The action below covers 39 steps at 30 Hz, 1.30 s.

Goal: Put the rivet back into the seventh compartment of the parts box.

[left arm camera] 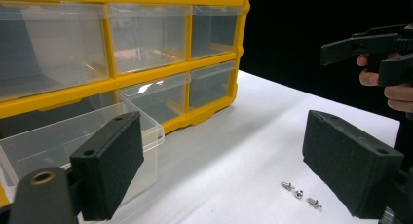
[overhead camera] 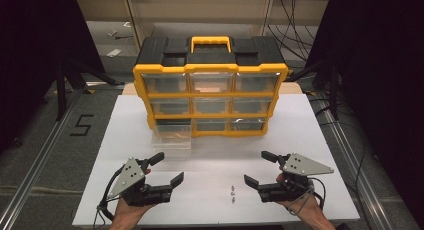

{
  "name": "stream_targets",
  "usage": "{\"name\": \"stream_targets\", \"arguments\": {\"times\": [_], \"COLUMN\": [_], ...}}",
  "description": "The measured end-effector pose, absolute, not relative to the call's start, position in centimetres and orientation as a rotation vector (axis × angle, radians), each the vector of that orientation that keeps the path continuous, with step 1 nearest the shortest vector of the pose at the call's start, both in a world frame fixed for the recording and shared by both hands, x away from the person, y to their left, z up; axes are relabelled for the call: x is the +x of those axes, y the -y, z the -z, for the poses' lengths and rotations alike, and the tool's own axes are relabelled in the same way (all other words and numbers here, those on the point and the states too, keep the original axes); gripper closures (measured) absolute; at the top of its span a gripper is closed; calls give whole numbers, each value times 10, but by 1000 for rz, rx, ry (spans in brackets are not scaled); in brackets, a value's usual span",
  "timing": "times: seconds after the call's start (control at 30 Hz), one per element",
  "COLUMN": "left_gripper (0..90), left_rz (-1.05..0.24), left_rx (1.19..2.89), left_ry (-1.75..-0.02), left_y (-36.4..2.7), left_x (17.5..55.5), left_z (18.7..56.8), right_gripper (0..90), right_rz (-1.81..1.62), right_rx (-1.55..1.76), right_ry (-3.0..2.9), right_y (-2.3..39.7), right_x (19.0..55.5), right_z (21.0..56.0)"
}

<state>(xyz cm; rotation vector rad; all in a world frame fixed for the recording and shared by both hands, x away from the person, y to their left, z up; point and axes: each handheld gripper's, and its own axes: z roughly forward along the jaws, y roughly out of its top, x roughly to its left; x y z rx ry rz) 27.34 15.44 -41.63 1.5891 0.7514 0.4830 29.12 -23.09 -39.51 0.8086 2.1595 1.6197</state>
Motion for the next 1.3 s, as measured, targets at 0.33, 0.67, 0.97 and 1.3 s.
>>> {"name": "stream_targets", "arguments": {"times": [0.33, 0.67, 0.97, 1.3], "left_gripper": [146, 147, 149, 150], "left_rz": [-476, -479, -482, -483], "left_rx": [1596, 1602, 1615, 1620], "left_ry": [-751, -752, -752, -761], "left_y": [-155, -154, -153, -153], "left_x": [274, 274, 274, 275], "left_z": [417, 417, 418, 419], "right_gripper": [91, 99, 188, 254], "right_rz": [-1599, -1518, -1394, -1208], "right_rx": [774, 733, 665, 691], "right_ry": [-2201, -2265, -2315, -2496], "right_y": [229, 223, 216, 204], "right_x": [291, 290, 294, 315], "right_z": [395, 396, 394, 403]}}
